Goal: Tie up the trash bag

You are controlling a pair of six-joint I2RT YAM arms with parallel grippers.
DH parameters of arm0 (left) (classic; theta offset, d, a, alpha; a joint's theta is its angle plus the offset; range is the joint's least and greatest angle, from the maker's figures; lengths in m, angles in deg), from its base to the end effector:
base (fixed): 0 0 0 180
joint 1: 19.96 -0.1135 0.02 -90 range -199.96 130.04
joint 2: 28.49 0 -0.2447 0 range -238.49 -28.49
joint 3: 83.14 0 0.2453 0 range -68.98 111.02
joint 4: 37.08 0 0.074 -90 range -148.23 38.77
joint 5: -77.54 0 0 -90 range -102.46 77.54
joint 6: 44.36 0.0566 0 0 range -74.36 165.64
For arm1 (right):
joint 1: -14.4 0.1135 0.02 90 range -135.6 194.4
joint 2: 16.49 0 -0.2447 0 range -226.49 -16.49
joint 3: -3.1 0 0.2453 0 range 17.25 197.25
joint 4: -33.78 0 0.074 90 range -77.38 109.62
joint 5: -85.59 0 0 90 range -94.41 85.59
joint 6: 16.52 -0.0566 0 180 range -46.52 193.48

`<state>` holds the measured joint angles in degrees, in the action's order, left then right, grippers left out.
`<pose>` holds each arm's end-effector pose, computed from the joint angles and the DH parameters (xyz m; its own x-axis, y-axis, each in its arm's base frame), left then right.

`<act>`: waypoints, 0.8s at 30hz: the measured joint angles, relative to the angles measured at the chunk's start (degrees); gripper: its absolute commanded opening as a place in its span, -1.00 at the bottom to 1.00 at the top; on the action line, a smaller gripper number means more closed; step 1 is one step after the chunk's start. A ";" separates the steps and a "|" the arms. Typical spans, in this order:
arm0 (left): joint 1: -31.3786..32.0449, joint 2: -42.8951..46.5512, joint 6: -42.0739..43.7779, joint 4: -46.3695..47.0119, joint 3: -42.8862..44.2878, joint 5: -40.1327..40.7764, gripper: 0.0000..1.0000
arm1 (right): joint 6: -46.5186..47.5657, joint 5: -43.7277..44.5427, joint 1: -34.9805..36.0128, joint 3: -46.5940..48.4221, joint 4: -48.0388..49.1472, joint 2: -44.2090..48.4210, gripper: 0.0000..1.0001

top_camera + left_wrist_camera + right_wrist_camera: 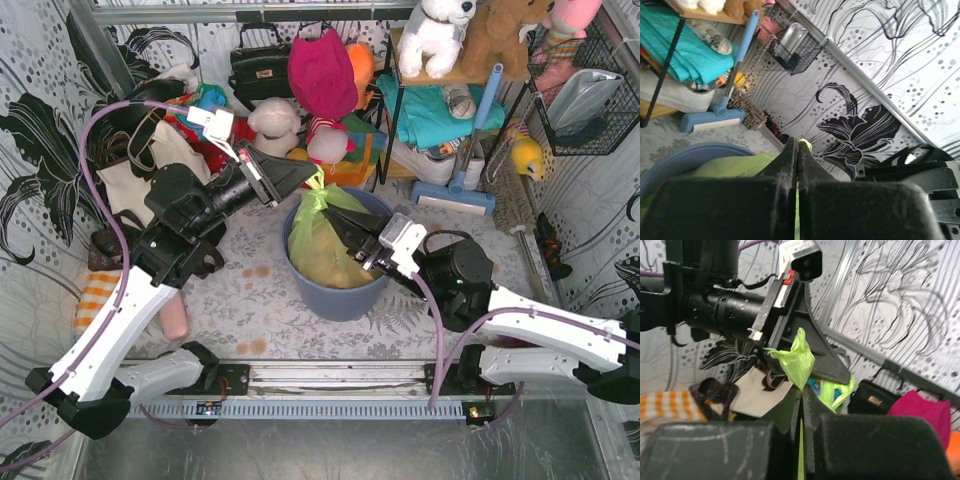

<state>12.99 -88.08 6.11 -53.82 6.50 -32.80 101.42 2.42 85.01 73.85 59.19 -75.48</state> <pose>0.1841 -0.1428 0.4766 -0.3563 -0.4803 -0.8015 0.7352 0.3853 -0.5577 0.0853 0.2221 0.4519 0.6013 0.3071 -0.7376 -0.7056 0.6372 -0.3099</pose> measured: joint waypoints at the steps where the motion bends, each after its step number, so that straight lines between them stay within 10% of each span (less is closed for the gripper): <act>1: 0.00 -0.28 0.72 -0.59 0.22 0.48 -1.00 | -1.68 0.13 -0.02 0.00 -2.08 0.70 -1.00; 24: -1.16 -11.41 14.25 -8.74 1.27 13.86 -1.00 | -36.20 -5.70 -0.02 -12.07 -29.81 17.84 -1.00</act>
<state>11.83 -99.49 20.36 -62.56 7.77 -18.94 65.23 -3.29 84.99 61.78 29.38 -57.64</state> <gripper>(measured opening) 0.010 0.002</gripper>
